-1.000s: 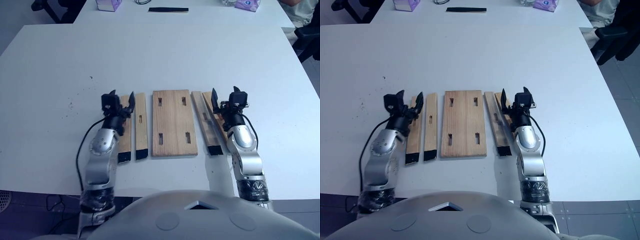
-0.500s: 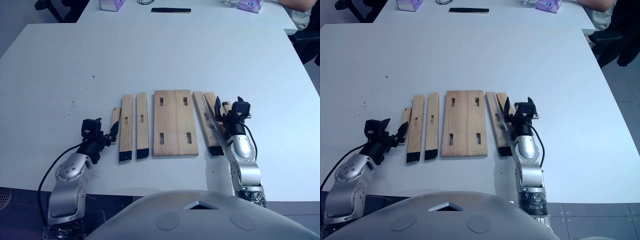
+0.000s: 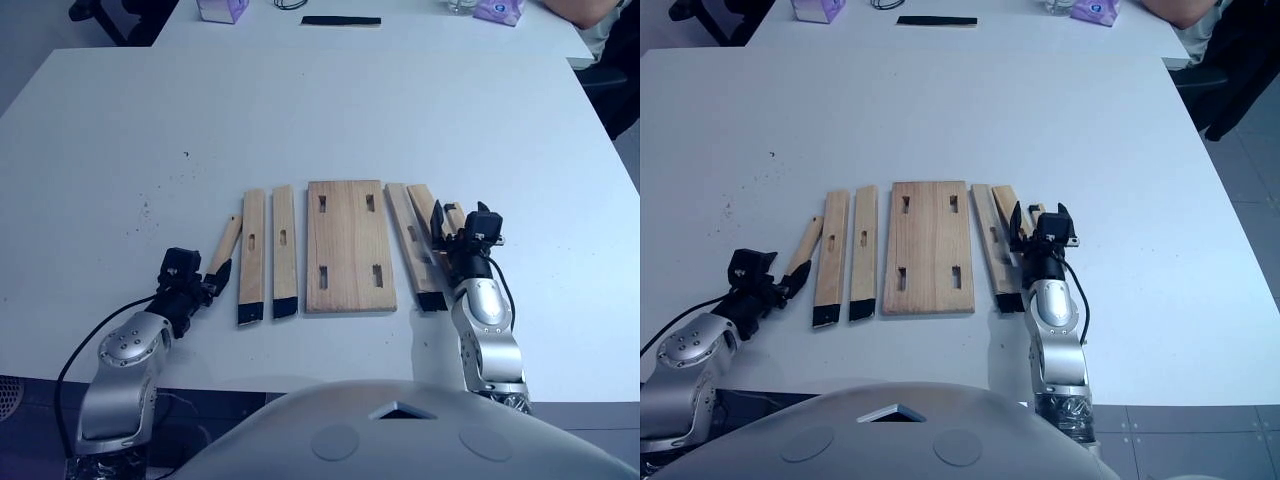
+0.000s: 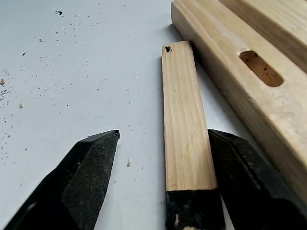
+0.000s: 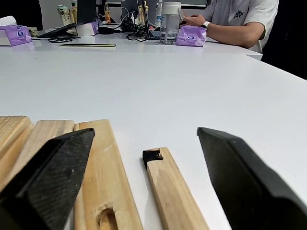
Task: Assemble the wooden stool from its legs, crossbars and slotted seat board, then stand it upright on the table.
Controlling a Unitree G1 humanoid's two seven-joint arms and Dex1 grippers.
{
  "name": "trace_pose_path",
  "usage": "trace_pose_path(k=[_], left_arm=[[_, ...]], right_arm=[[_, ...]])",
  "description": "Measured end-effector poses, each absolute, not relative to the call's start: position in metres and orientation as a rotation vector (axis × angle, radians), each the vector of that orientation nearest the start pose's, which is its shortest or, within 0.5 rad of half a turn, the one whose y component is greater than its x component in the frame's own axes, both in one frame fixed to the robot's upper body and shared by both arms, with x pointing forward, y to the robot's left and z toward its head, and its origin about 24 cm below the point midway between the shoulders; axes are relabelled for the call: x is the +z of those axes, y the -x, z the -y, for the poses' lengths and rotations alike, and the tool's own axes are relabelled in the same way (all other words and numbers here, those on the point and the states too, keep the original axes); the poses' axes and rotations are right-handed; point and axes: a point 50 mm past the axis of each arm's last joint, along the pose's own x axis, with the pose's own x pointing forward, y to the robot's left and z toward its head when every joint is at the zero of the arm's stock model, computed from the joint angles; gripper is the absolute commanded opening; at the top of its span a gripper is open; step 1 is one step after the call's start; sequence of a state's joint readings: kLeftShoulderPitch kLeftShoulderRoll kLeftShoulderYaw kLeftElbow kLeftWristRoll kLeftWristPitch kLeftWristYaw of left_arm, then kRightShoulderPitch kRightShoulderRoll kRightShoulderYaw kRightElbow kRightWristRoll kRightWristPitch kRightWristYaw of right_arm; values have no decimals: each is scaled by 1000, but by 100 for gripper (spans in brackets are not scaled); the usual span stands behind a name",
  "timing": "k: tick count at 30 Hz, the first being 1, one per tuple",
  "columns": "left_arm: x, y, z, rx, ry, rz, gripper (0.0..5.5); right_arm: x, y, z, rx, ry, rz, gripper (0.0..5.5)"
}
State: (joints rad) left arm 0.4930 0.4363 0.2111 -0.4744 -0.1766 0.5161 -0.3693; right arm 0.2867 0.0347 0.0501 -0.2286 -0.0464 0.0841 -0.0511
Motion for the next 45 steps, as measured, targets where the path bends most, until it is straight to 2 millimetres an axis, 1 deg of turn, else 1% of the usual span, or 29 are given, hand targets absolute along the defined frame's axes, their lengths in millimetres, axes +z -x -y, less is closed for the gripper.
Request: trace_pose_path(k=[3,4,5,8,10,12,16,21,23,25,26,27,28,29,30,31,33,34,35,36,38,39,40,41,42,43,45], left_arm=[[40,-150,-252,-159,-204,-547,333],[40,-152,-253,-159,-202,-549,316],[40,-154,-254,-160,-204,-550,312],[39,-157,-254,-186,-170,-553,266],[37,-157,-254,-197,-95,-564,226],[37,-156,-254,-196,-39,-565,199],[37,-154,-258,-184,1,-568,137],[38,-155,-260,-193,-4,-572,130],[40,-157,-259,-228,-32,-555,130],[40,-160,-257,-257,-52,-532,130],[43,-166,-256,-258,-66,-495,130],[50,-176,-257,-245,-54,-440,130],[62,-187,-258,-229,-13,-361,130],[81,-200,-258,-231,58,-237,130],[98,-209,-255,-251,100,-140,130],[121,-217,-249,-300,157,-16,130],[161,-225,-231,-436,218,166,130],[169,-225,-225,-483,235,196,130],[175,-224,-216,-564,259,214,130],[177,-222,-208,-634,273,213,130],[179,-218,-195,-767,291,203,130],[180,-214,-186,-854,300,194,130],[180,-210,-175,-963,310,176,130],[180,-203,-160,-1098,317,151,130],[182,-199,-150,-1186,325,145,130],[183,-198,-145,-1229,325,147,130],[184,-197,-138,-1287,320,142,130]], right_arm=[[26,-197,151,-94,9,-128,394],[27,-196,151,-95,8,-127,394],[27,-196,152,-95,8,-127,394],[27,-195,151,-94,9,-127,394],[27,-195,151,-91,16,-126,394],[30,-195,150,-87,18,-118,394],[33,-195,150,-94,19,-106,394],[40,-196,151,-108,21,-79,394],[43,-196,152,-114,18,-77,394],[50,-197,157,-126,11,-55,394],[54,-197,159,-121,12,-38,394],[60,-198,163,-108,15,-16,394],[67,-199,167,-82,22,9,394],[77,-202,172,-39,28,46,394],[86,-206,176,-5,27,82,394],[100,-211,182,57,3,129,394],[132,-221,186,223,-50,227,394],[140,-223,186,286,-75,246,394],[149,-223,184,394,-115,254,394],[155,-223,182,488,-151,253,394],[163,-221,177,664,-224,230,394],[168,-220,172,790,-252,204,394],[173,-219,166,949,-258,159,394],[181,-218,157,1123,-224,105,394],[186,-218,152,1226,-190,71,394],[189,-218,149,1279,-180,54,394],[187,-215,144,1399,-227,-11,394]])
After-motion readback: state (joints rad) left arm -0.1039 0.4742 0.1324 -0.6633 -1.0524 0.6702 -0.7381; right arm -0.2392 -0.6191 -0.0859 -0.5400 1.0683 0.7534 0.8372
